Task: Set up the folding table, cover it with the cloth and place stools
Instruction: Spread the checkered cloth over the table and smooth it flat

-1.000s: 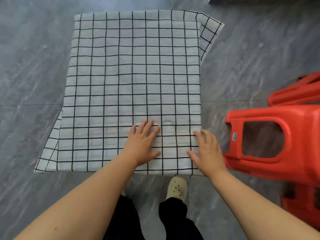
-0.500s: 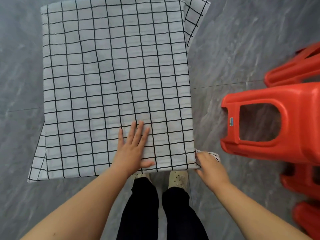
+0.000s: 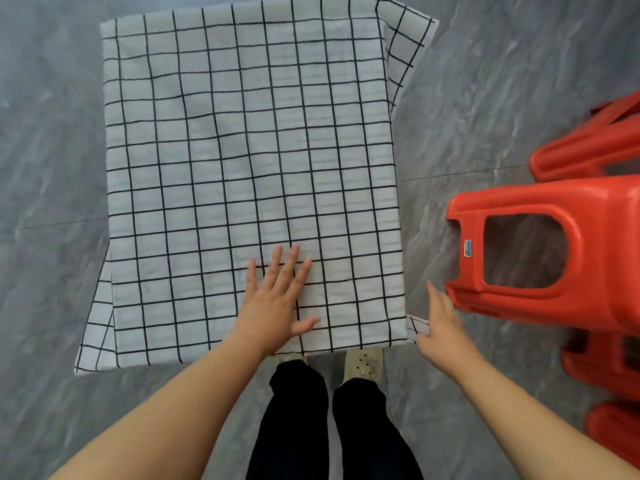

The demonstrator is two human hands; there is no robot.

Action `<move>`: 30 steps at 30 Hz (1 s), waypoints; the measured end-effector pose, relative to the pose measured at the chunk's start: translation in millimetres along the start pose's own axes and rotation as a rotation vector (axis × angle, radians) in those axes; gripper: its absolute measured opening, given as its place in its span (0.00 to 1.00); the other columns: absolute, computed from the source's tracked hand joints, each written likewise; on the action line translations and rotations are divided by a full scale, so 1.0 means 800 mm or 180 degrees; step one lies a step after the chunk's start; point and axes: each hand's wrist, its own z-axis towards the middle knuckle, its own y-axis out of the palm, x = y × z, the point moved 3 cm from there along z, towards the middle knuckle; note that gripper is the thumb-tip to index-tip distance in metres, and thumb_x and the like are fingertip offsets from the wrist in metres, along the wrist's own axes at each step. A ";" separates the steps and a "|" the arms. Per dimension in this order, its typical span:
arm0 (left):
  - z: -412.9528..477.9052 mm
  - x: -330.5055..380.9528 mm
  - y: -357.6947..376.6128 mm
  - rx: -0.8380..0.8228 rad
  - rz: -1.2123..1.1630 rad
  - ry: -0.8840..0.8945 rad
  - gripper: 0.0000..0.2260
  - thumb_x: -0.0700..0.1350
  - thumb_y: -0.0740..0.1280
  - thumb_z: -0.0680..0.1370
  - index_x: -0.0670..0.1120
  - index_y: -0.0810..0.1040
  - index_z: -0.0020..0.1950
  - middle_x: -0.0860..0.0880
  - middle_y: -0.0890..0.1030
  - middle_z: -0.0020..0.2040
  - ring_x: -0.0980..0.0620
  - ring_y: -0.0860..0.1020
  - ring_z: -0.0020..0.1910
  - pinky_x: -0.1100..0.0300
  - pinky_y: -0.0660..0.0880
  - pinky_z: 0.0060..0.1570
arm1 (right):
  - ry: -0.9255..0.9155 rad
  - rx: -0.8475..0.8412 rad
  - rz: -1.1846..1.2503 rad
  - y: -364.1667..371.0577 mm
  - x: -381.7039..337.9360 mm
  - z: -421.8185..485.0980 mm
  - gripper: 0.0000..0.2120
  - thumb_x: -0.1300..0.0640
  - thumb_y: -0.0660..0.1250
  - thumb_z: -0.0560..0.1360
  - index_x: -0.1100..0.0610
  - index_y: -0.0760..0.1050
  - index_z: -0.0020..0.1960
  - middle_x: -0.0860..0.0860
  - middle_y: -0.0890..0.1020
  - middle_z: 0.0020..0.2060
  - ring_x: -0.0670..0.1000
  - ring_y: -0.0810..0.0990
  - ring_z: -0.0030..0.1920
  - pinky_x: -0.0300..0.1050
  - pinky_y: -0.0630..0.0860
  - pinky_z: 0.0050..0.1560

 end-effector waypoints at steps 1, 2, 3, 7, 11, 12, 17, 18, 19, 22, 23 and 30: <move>0.006 -0.006 -0.011 0.0068 -0.0067 -0.0093 0.39 0.69 0.48 0.73 0.49 0.43 0.77 0.47 0.42 0.78 0.44 0.41 0.76 0.37 0.45 0.70 | -0.0181 0.0387 0.0022 -0.017 -0.017 0.000 0.39 0.67 0.62 0.69 0.58 0.49 0.76 0.57 0.56 0.74 0.56 0.54 0.75 0.44 0.52 0.71; 0.015 -0.014 -0.024 0.0124 -0.0111 -0.0159 0.37 0.67 0.45 0.74 0.50 0.42 0.77 0.47 0.41 0.78 0.45 0.39 0.76 0.39 0.43 0.71 | -0.0428 0.0674 -0.0075 -0.032 -0.037 0.001 0.37 0.66 0.64 0.70 0.58 0.53 0.75 0.56 0.59 0.73 0.55 0.56 0.74 0.43 0.52 0.71; 0.026 -0.021 -0.037 0.0171 -0.0138 -0.0203 0.35 0.66 0.42 0.75 0.51 0.38 0.77 0.48 0.37 0.77 0.46 0.35 0.75 0.40 0.39 0.72 | -0.0690 0.0844 -0.0224 -0.044 -0.062 0.003 0.34 0.63 0.65 0.71 0.57 0.57 0.74 0.56 0.60 0.73 0.55 0.57 0.74 0.44 0.53 0.71; 0.069 -0.049 -0.076 0.0149 -0.0352 -0.0372 0.31 0.63 0.42 0.78 0.52 0.31 0.74 0.51 0.28 0.72 0.48 0.29 0.72 0.43 0.35 0.71 | -0.1351 0.0665 -0.0811 -0.062 -0.168 0.037 0.28 0.48 0.60 0.77 0.50 0.57 0.74 0.51 0.54 0.76 0.52 0.50 0.76 0.49 0.52 0.73; 0.104 -0.077 -0.098 -0.0047 -0.0352 -0.0458 0.31 0.62 0.47 0.80 0.53 0.34 0.75 0.51 0.30 0.74 0.48 0.33 0.74 0.42 0.39 0.72 | -0.1551 0.0477 -0.1246 -0.071 -0.242 0.093 0.27 0.48 0.57 0.78 0.48 0.53 0.75 0.51 0.50 0.76 0.52 0.46 0.76 0.49 0.50 0.74; 0.111 -0.084 -0.103 -0.0083 -0.0334 -0.0452 0.30 0.61 0.47 0.80 0.53 0.37 0.76 0.51 0.33 0.76 0.48 0.36 0.75 0.42 0.40 0.72 | -0.1558 0.0474 -0.1291 -0.078 -0.254 0.107 0.27 0.49 0.58 0.78 0.49 0.54 0.74 0.52 0.51 0.76 0.52 0.47 0.76 0.49 0.52 0.74; 0.146 -0.100 -0.144 0.0311 -0.0501 -0.0454 0.24 0.56 0.56 0.79 0.51 0.59 0.74 0.49 0.59 0.74 0.48 0.58 0.73 0.51 0.53 0.71 | -0.1595 0.0604 -0.1414 -0.135 -0.283 0.179 0.22 0.53 0.58 0.77 0.51 0.60 0.71 0.51 0.62 0.70 0.52 0.59 0.70 0.48 0.63 0.66; 0.157 -0.102 -0.151 0.0398 -0.0553 -0.0479 0.23 0.55 0.57 0.79 0.51 0.61 0.73 0.49 0.62 0.73 0.48 0.60 0.71 0.52 0.55 0.70 | -0.1627 0.0653 -0.1400 -0.152 -0.285 0.194 0.22 0.54 0.59 0.77 0.52 0.61 0.70 0.51 0.63 0.69 0.52 0.60 0.69 0.48 0.64 0.65; 0.169 -0.105 -0.158 0.0465 -0.0562 -0.0528 0.23 0.55 0.58 0.79 0.50 0.62 0.72 0.48 0.63 0.73 0.47 0.61 0.71 0.52 0.57 0.69 | -0.1668 0.0693 -0.1404 -0.168 -0.288 0.210 0.22 0.55 0.59 0.77 0.52 0.62 0.70 0.51 0.63 0.68 0.53 0.61 0.68 0.48 0.64 0.64; 0.217 -0.112 -0.182 0.0535 -0.0551 -0.0704 0.25 0.56 0.58 0.79 0.50 0.60 0.74 0.47 0.61 0.75 0.46 0.60 0.72 0.50 0.56 0.69 | -0.1787 0.0776 -0.1486 -0.221 -0.295 0.260 0.22 0.55 0.59 0.77 0.53 0.62 0.70 0.53 0.64 0.68 0.55 0.62 0.67 0.49 0.64 0.65; 0.235 -0.115 -0.190 0.0520 -0.0533 -0.0788 0.27 0.56 0.57 0.79 0.50 0.57 0.75 0.47 0.58 0.76 0.47 0.57 0.73 0.50 0.54 0.70 | -0.1822 0.0804 -0.1483 -0.238 -0.299 0.278 0.22 0.54 0.59 0.77 0.53 0.61 0.71 0.53 0.64 0.68 0.55 0.62 0.68 0.49 0.63 0.66; 0.349 -0.145 -0.251 0.0499 -0.0612 -0.1377 0.29 0.57 0.52 0.80 0.50 0.47 0.77 0.48 0.46 0.78 0.48 0.45 0.77 0.46 0.49 0.73 | -0.1854 0.1060 -0.1450 -0.342 -0.320 0.378 0.24 0.59 0.59 0.77 0.57 0.61 0.72 0.58 0.60 0.73 0.59 0.58 0.72 0.53 0.57 0.71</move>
